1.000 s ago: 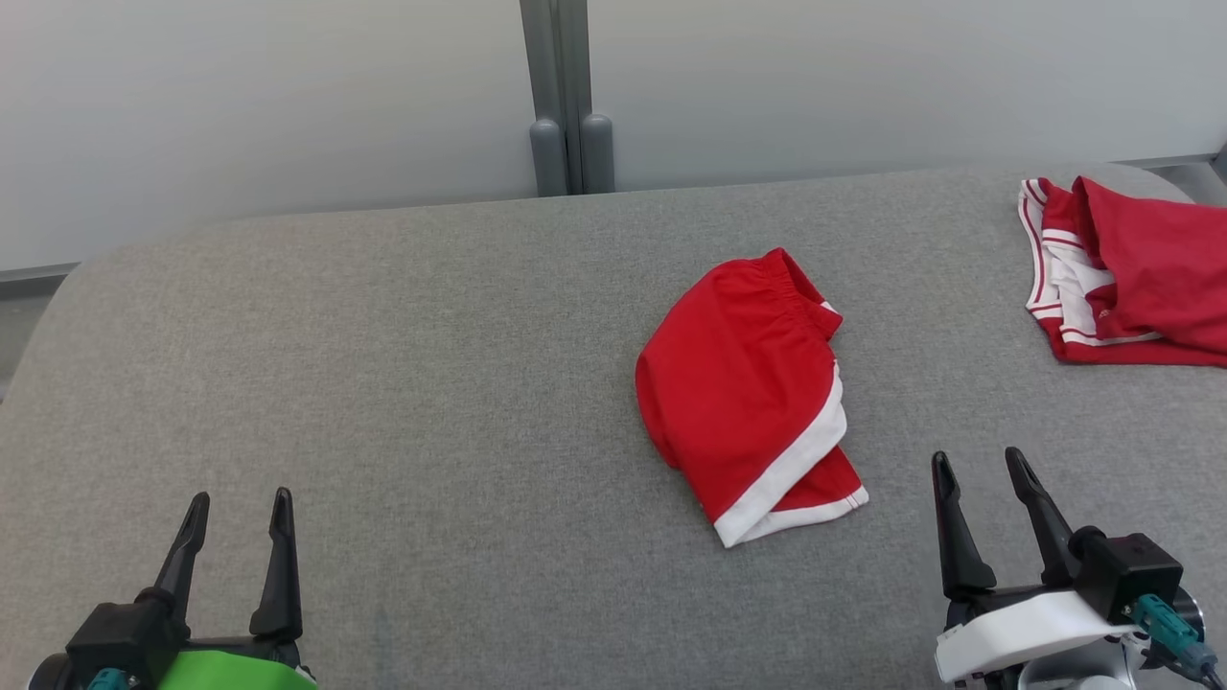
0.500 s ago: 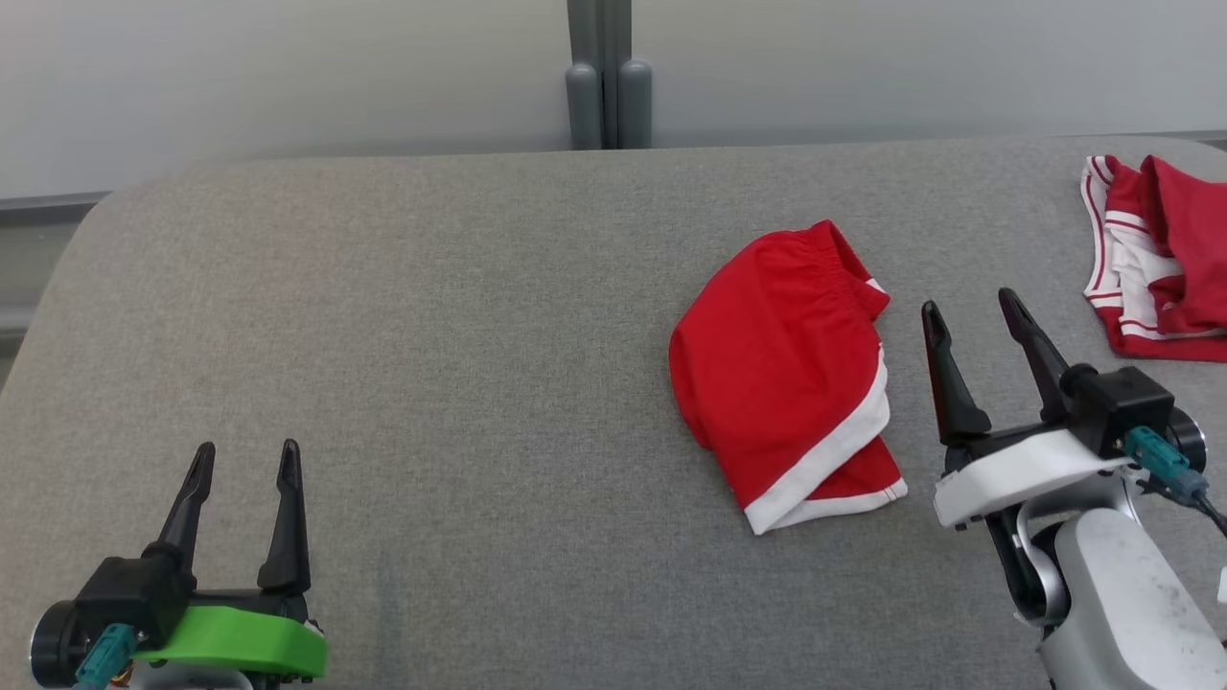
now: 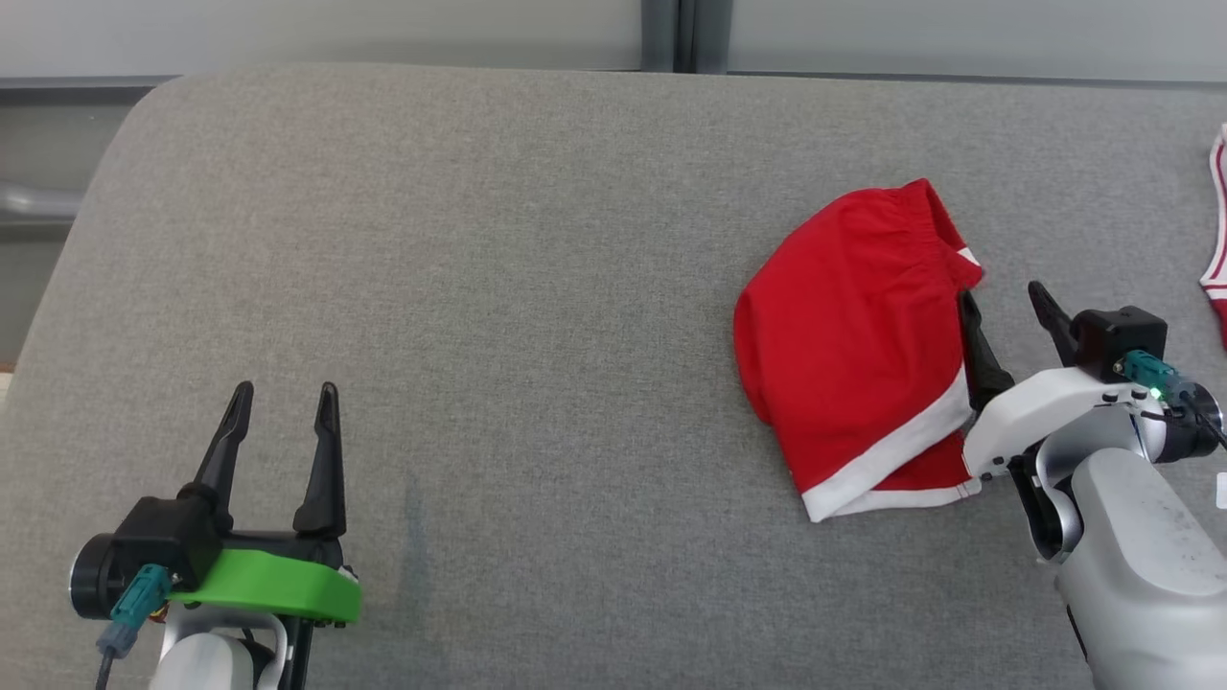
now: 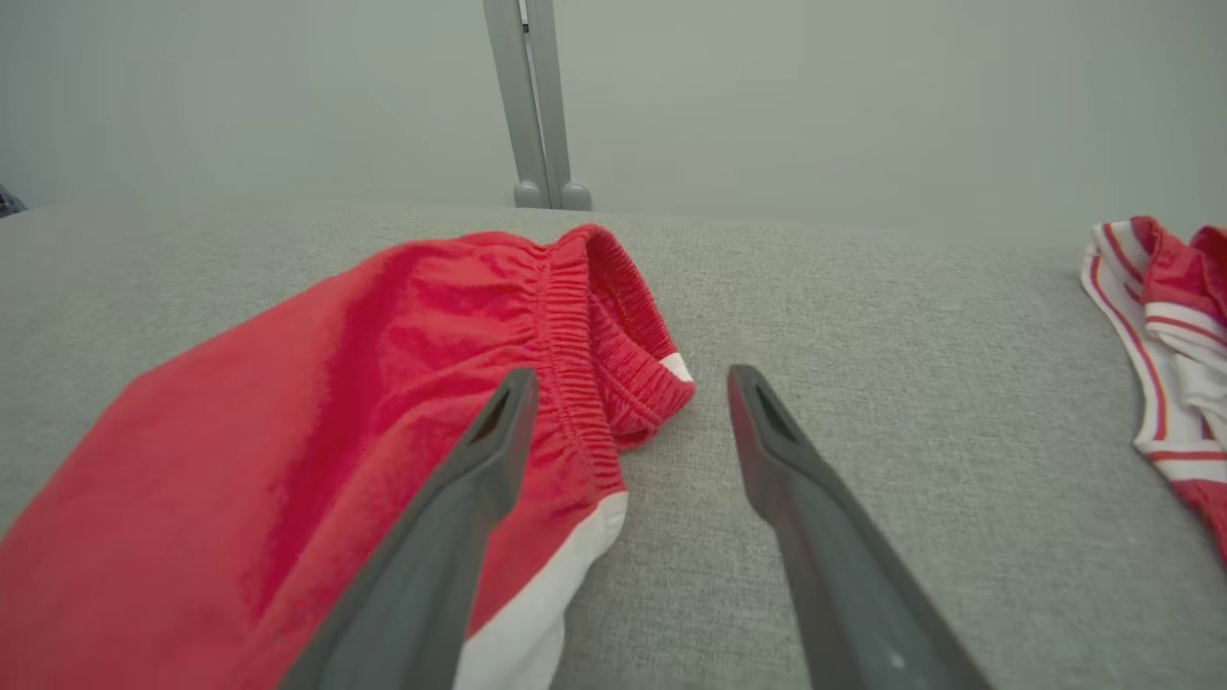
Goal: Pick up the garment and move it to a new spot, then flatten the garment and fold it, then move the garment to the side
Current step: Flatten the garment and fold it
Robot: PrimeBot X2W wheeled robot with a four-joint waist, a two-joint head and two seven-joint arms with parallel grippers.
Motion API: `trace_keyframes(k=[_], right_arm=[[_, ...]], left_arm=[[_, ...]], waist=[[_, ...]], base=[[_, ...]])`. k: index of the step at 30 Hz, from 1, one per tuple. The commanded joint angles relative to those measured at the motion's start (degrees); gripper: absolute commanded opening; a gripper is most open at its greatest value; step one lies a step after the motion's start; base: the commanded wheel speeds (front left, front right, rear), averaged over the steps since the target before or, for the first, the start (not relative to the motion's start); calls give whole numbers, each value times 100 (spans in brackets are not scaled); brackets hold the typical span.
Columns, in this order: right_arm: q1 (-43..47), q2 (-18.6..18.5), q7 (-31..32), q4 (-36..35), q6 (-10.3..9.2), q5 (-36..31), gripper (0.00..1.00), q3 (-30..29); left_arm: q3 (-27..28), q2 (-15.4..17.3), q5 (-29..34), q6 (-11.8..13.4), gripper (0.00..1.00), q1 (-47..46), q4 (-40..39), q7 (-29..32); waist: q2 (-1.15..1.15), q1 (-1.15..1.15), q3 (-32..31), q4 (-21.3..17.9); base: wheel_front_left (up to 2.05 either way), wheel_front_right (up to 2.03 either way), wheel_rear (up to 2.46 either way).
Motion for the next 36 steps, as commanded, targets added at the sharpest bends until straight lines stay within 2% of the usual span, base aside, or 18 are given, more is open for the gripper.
trace_keyframes(k=[1,11,12,13,14,19,26,32,36], right_arm=[[-90,-10,-61,189,-11,38,100,-6],[-363,152,-189,1475,-11,391,100,94],[-390,162,-189,1571,-11,446,63,126],[-417,167,-191,1623,-11,487,14,158],[-451,175,-202,1659,-11,544,0,194],[-506,6,-243,1580,-11,643,0,255],[-576,-288,-251,627,-11,439,0,107],[-691,-30,-252,20,-11,263,0,720],[-737,330,-253,-140,-11,280,0,1296]], left_arm=[[-21,-19,-1,-20,100,-101,20,-1],[-146,-73,-66,-22,100,-237,122,-1],[-160,-79,-69,-22,100,-249,131,-1],[-163,-82,-71,-23,100,-254,134,-1],[-152,-85,-75,-23,100,-256,137,-1],[-93,-100,-47,-23,100,-147,164,-1],[-98,-181,-26,-23,100,-77,168,-1],[-147,-241,-30,-24,100,-32,206,-1],[-148,-250,-61,-24,100,-3,196,-1]], waist=[[0,0,172,174],[0,0,249,307],[0,0,255,322],[0,0,255,333],[0,0,253,339],[0,0,147,312],[0,0,-41,273],[0,0,-174,324],[0,0,-209,439]], base=[[0,0,0],[0,0,0],[0,0,0],[0,0,0],[0,0,0],[0,0,0],[0,0,0],[0,0,0],[0,0,0]])
